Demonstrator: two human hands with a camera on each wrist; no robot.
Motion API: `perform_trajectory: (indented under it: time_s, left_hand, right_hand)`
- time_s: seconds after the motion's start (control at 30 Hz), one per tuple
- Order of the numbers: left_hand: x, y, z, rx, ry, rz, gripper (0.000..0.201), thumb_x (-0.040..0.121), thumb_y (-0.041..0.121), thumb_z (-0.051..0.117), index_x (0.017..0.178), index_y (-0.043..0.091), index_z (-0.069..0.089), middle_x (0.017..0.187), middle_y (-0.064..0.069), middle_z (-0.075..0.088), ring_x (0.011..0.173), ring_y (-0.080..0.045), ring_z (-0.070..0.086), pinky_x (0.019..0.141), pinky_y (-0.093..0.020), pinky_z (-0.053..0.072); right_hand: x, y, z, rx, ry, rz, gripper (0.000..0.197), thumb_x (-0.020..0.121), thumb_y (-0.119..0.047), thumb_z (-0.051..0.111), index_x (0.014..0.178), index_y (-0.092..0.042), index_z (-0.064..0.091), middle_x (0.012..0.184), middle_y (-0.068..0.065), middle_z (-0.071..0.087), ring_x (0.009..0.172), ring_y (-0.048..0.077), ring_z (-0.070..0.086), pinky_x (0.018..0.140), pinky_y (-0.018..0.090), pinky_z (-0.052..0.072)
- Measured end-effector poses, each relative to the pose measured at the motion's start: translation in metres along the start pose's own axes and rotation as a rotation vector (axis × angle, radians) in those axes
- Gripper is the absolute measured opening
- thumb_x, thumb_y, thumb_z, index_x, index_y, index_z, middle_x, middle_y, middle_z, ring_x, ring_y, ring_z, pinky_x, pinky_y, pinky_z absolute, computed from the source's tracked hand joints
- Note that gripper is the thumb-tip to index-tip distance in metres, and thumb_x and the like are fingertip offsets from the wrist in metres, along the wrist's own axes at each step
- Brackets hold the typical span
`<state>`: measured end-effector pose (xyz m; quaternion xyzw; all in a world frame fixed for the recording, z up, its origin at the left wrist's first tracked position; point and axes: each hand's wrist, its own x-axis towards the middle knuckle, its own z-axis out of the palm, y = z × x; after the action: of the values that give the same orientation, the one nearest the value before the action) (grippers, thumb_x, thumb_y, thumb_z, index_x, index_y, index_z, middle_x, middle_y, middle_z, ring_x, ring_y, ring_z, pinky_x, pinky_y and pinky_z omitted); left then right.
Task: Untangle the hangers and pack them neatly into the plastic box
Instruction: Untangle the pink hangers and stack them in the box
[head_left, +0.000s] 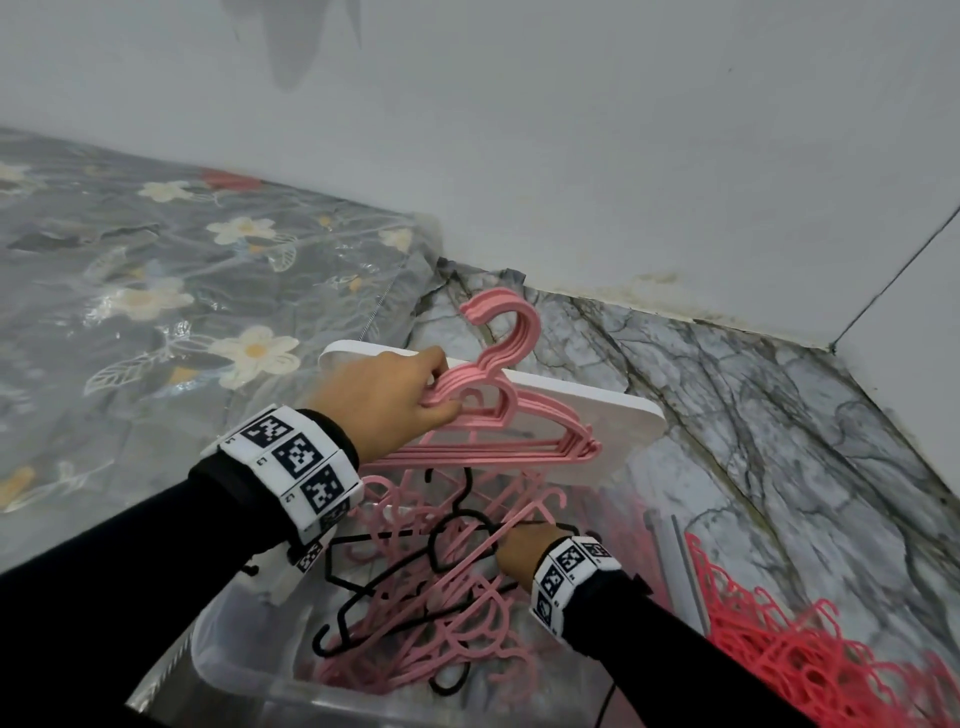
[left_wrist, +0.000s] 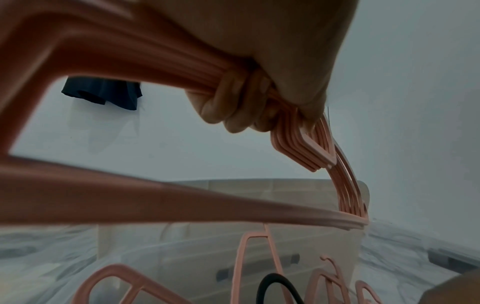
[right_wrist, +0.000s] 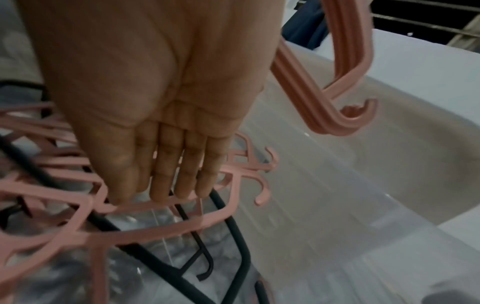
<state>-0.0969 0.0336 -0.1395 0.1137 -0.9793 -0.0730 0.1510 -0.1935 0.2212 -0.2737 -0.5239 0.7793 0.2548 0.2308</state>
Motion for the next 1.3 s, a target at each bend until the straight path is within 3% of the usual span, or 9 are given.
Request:
perform_trajectory:
  time_s: [0.13,0.3,0.5,0.6,0.7,0.8,0.97,1.13,1.3]
  left_hand:
    - [0.000,0.000,0.001,-0.005,-0.009,-0.009,0.036,0.087,0.059,0.046,0.098,0.025,0.047,0.074,0.007,0.061,0.065,-0.016,0.054,0.068,-0.039,0.051]
    - [0.001,-0.001,0.002,-0.039,0.006,0.002,0.035,0.086,0.057,0.048,0.098,0.024,0.049,0.071,0.009,0.058,0.062,-0.014,0.050,0.065,-0.035,0.049]
    - [0.001,-0.001,0.003,-0.013,-0.012,-0.002,0.035,0.086,0.058,0.048,0.098,0.024,0.048,0.065,0.013,0.046,0.061,-0.013,0.047,0.065,-0.036,0.049]
    - [0.001,0.000,0.002,-0.005,-0.005,0.006,0.036,0.086,0.058,0.047,0.098,0.025,0.049,0.066,0.014,0.046,0.063,-0.014,0.048,0.067,-0.036,0.050]
    - [0.001,0.001,0.001,-0.004,0.008,0.009,0.037,0.085,0.059,0.047,0.099,0.025,0.050,0.071,0.013,0.049,0.066,-0.014,0.048,0.069,-0.037,0.050]
    - [0.001,0.000,-0.001,-0.002,-0.006,0.005,0.036,0.085,0.060,0.046,0.097,0.025,0.048,0.074,0.010,0.055,0.069,-0.017,0.051,0.071,-0.038,0.050]
    - [0.003,0.002,-0.007,-0.077,-0.030,-0.033,0.038,0.083,0.056,0.042,0.095,0.020,0.051,0.076,0.000,0.062,0.072,-0.025,0.058,0.070,-0.040,0.051]
    - [0.003,0.000,-0.012,-0.083,0.013,-0.063,0.030,0.085,0.054,0.045,0.091,0.024,0.050,0.071,0.002,0.061,0.067,-0.024,0.058,0.062,-0.034,0.047]
    - [0.005,-0.011,-0.018,-0.052,0.066,-0.096,0.028,0.087,0.059,0.050,0.090,0.031,0.042,0.070,0.008,0.056,0.063,-0.018,0.052,0.048,-0.026,0.030]
  right_hand:
    - [0.018,0.002,0.025,0.039,-0.006,0.069,0.036,0.097,-0.009,0.038,0.131,-0.001,0.049,0.135,0.019,0.051,0.123,0.038,0.049,0.095,0.047,0.041]
    - [0.033,0.002,0.053,-0.118,-0.080,0.085,0.044,0.099,-0.015,0.031,0.140,0.000,0.035,0.134,0.023,0.051,0.126,0.040,0.045,0.104,0.057,0.029]
    - [0.037,0.001,0.053,-0.064,0.134,0.004,0.028,0.095,-0.023,0.039,0.108,-0.012,0.061,0.108,0.012,0.066,0.101,0.035,0.059,0.092,0.054,0.045]
    - [0.029,0.000,0.046,-0.072,0.080,-0.017,0.021,0.092,-0.017,0.046,0.101,-0.009,0.062,0.100,0.012,0.068,0.090,0.035,0.063,0.085,0.049,0.051]
    - [0.011,-0.001,0.033,-0.017,0.061,-0.024,0.017,0.087,-0.013,0.051,0.097,-0.009,0.063,0.099,0.013,0.067,0.089,0.035,0.064,0.084,0.051,0.051]
    - [-0.015,-0.006,0.002,0.018,0.103,-0.089,0.021,0.086,-0.004,0.051,0.102,-0.001,0.065,0.103,0.021,0.066,0.094,0.038,0.063,0.081,0.042,0.051]
    - [-0.054,-0.008,-0.050,-0.095,0.153,-0.173,0.020,0.088,0.001,0.048,0.099,0.006,0.064,0.103,0.027,0.064,0.094,0.041,0.061,0.068,0.039,0.037]
    - [-0.081,0.001,-0.070,-0.287,0.362,-0.206,0.020,0.089,-0.003,0.051,0.103,-0.004,0.065,0.105,0.011,0.064,0.100,0.031,0.058,0.083,0.041,0.044]
    - [-0.105,0.014,-0.078,-0.266,0.782,-0.264,0.020,0.062,-0.009,0.080,0.075,-0.018,0.068,0.072,-0.003,0.063,0.066,0.018,0.063,0.066,0.023,0.048]
